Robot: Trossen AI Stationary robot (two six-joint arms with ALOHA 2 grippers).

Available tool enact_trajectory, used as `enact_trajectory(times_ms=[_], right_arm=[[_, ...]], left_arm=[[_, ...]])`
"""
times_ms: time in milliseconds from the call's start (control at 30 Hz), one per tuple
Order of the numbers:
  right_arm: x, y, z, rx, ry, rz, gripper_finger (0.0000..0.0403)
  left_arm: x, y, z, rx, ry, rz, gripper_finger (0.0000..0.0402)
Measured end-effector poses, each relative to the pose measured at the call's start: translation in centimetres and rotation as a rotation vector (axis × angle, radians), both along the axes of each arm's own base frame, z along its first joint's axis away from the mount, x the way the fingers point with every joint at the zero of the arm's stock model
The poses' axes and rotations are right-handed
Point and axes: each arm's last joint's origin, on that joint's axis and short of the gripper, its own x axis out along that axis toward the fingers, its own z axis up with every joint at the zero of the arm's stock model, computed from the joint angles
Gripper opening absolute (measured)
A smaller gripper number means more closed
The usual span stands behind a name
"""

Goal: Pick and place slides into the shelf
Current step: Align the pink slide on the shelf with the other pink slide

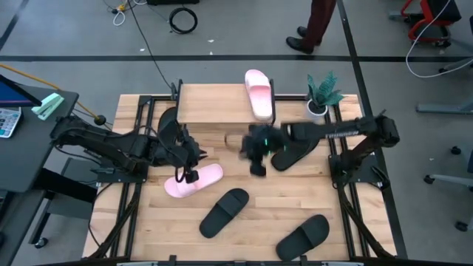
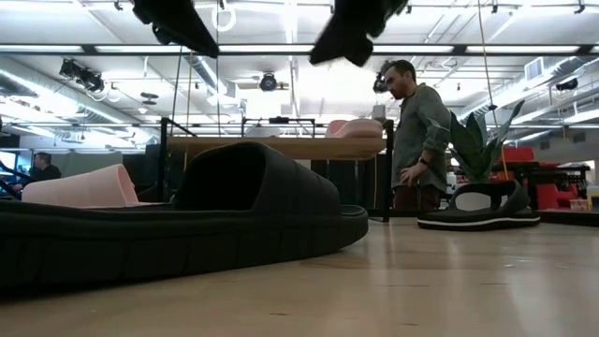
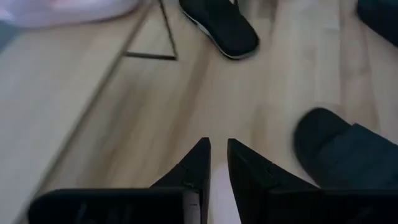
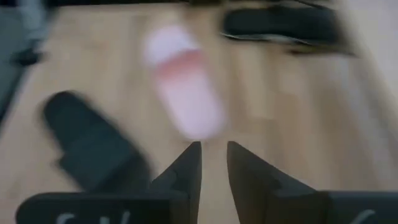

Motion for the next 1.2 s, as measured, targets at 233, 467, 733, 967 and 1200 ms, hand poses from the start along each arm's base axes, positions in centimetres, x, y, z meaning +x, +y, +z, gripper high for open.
enact_trajectory(times_ms=[233,467,733,967,1200], right_arm=[[-0.8,7.6,-2.6,-0.045,-0.105,0.248,0.0082],[-1.2,9.0,-3.4,-0.146,-0.137,0.178,0.0080],[-0.5,6.7,-3.2,-0.200,-0.155,0.091,0.0080],[-0.5,5.5,-3.5,-0.210,-0.115,0.060,0.0080],[-0.5,5.3,-3.6,-0.211,-0.100,0.060,0.0080]], left_arm=[[0.6,-3.2,-1.4,-0.036,0.063,-0.154,0.0053],[0.2,-6.2,-3.2,-0.104,0.160,-0.220,0.0070],[-0.1,-8.5,-6.8,-0.016,0.395,-0.265,0.0129],[-1.4,-9.9,-8.9,0.005,0.541,-0.206,0.0172],[-3.7,-10.4,-8.9,-0.099,0.579,0.042,0.0156]])
